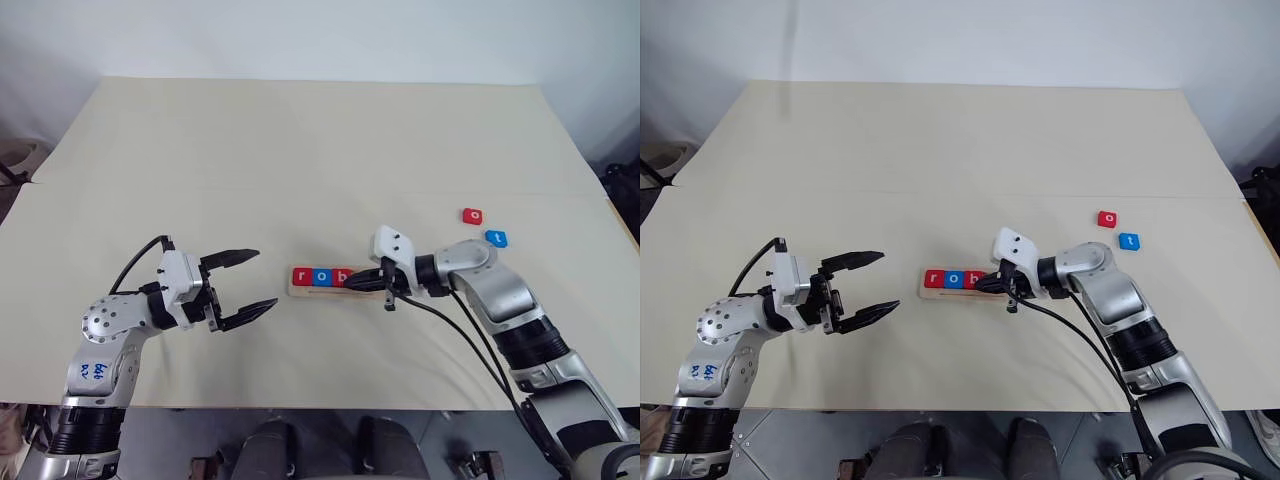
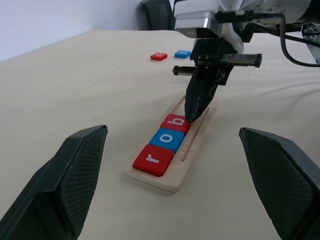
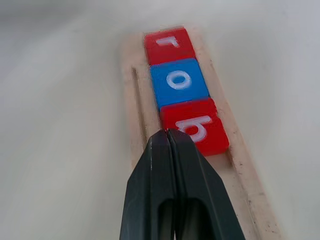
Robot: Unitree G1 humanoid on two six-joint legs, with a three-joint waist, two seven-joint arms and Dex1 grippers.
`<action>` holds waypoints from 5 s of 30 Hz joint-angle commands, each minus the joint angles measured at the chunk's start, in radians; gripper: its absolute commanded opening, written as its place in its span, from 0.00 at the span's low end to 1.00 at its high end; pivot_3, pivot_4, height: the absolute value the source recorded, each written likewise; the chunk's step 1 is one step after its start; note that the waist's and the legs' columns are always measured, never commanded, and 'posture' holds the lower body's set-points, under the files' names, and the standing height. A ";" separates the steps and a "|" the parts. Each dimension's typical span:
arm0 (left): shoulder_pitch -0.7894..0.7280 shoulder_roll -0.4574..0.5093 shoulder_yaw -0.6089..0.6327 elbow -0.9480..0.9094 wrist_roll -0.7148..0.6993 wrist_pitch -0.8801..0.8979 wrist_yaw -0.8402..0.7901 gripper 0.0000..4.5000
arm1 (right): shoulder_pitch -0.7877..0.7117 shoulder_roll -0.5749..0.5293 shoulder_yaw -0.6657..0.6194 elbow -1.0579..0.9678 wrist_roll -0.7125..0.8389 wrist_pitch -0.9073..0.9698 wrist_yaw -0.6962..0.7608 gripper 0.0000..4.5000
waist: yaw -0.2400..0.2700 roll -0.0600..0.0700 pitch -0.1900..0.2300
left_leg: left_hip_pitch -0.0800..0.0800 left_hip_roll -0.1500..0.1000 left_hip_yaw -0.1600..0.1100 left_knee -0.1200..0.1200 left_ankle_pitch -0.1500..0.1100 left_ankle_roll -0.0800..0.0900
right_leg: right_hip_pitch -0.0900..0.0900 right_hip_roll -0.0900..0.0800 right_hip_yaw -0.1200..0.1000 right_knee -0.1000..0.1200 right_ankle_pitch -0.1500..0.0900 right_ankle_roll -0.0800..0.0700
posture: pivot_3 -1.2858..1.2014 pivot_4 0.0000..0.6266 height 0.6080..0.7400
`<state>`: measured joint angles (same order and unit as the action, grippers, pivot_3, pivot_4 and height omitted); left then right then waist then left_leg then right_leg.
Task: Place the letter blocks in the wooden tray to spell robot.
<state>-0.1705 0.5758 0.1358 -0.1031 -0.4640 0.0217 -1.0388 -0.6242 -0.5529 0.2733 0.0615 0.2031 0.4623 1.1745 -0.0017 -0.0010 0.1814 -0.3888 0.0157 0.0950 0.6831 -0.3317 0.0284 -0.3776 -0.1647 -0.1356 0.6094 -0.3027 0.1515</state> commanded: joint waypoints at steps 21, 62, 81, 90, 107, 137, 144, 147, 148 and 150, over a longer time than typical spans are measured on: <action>-0.206 -0.046 -0.096 0.213 0.002 0.057 -0.092 1.00 | 0.975 0.074 -0.930 -0.310 0.177 -0.365 -0.395 0.99 | 0.025 0.000 0.000 | 0.002 -0.001 0.002 -0.001 0.000 0.000 | 0.001 0.000 0.002 0.000 0.000 0.000 | 0.52 0.24 1.00; -0.145 -0.084 -0.089 0.140 0.030 -0.061 -0.009 1.00 | 0.048 -0.120 -0.500 0.063 0.118 0.331 -0.744 0.99 | -0.002 0.002 -0.001 | 0.001 0.000 0.002 0.000 0.000 0.000 | 0.001 0.000 0.001 0.001 0.000 0.000 | 0.52 0.24 1.00; -0.135 -0.085 -0.076 0.107 0.035 -0.058 0.030 1.00 | -0.358 0.056 -0.459 0.769 -0.047 0.121 -0.996 0.61 | -0.021 0.002 -0.001 | 0.000 0.000 0.001 -0.001 0.001 0.000 | -0.001 0.000 0.001 0.001 0.000 0.000 | 0.52 0.24 1.00; -0.149 -0.080 -0.083 0.124 0.029 -0.052 0.017 1.00 | -0.307 0.064 -0.489 0.535 0.003 0.279 -0.991 0.33 | -0.025 0.002 0.000 | 0.000 0.001 0.001 -0.001 0.001 0.000 | -0.001 0.000 0.001 0.001 0.000 0.000 | 0.52 0.24 1.00; -0.199 -0.077 -0.109 0.189 0.023 -0.016 -0.076 1.00 | 0.298 0.360 -0.608 -0.654 0.134 0.928 -1.148 0.33 | -0.021 0.003 0.000 | -0.001 0.000 0.001 -0.002 0.000 0.000 | -0.003 0.000 0.002 0.002 0.000 0.000 | 0.52 0.24 1.00; -0.129 -0.021 -0.072 0.105 0.012 -0.005 -0.105 1.00 | 0.055 -0.339 -0.157 0.294 -0.029 -0.378 0.151 0.99 | -0.025 0.000 0.001 | 0.001 0.000 0.003 -0.001 0.000 0.001 | 0.000 0.000 0.002 -0.002 0.000 0.001 | 0.52 0.24 1.00; -0.122 -0.013 -0.071 0.081 0.009 0.004 -0.115 1.00 | -0.039 -0.303 -0.090 0.489 -0.103 -0.519 0.250 0.87 | -0.016 0.001 0.001 | 0.000 0.000 0.001 0.000 0.000 0.001 | 0.001 -0.001 0.000 -0.003 0.000 0.001 | 0.52 0.24 1.00; -0.118 -0.013 -0.066 0.075 0.010 0.007 -0.111 1.00 | -0.046 -0.302 -0.086 0.505 -0.097 -0.513 0.286 0.65 | -0.013 0.001 0.001 | 0.000 0.000 0.001 0.000 0.000 0.001 | 0.001 -0.001 0.000 -0.002 0.000 0.001 | 0.52 0.24 1.00; -0.116 -0.013 -0.066 0.074 0.009 0.009 -0.110 1.00 | -0.044 -0.305 -0.083 0.503 -0.100 -0.509 0.297 0.59 | -0.012 0.001 0.001 | 0.000 0.000 0.001 0.000 0.000 0.001 | 0.001 0.000 0.000 -0.002 0.000 0.001 | 0.52 0.24 1.00; -0.115 -0.014 -0.065 0.072 0.009 0.010 -0.109 1.00 | -0.042 -0.303 -0.086 0.497 -0.103 -0.513 0.298 0.43 | -0.011 0.001 0.001 | 0.000 0.000 0.001 0.000 0.000 0.000 | 0.001 0.000 0.000 -0.002 0.000 0.001 | 0.52 0.24 1.00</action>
<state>-0.2949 0.5545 0.0565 0.0089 -0.4339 0.0326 -1.1494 -0.6617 -0.8496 0.1905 0.5591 0.1104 -0.0443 1.4533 -0.0128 -0.0004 0.1825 -0.3884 0.0158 0.0959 0.6834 -0.3316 0.0289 -0.3764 -0.1650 -0.1355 0.6077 -0.3024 0.1522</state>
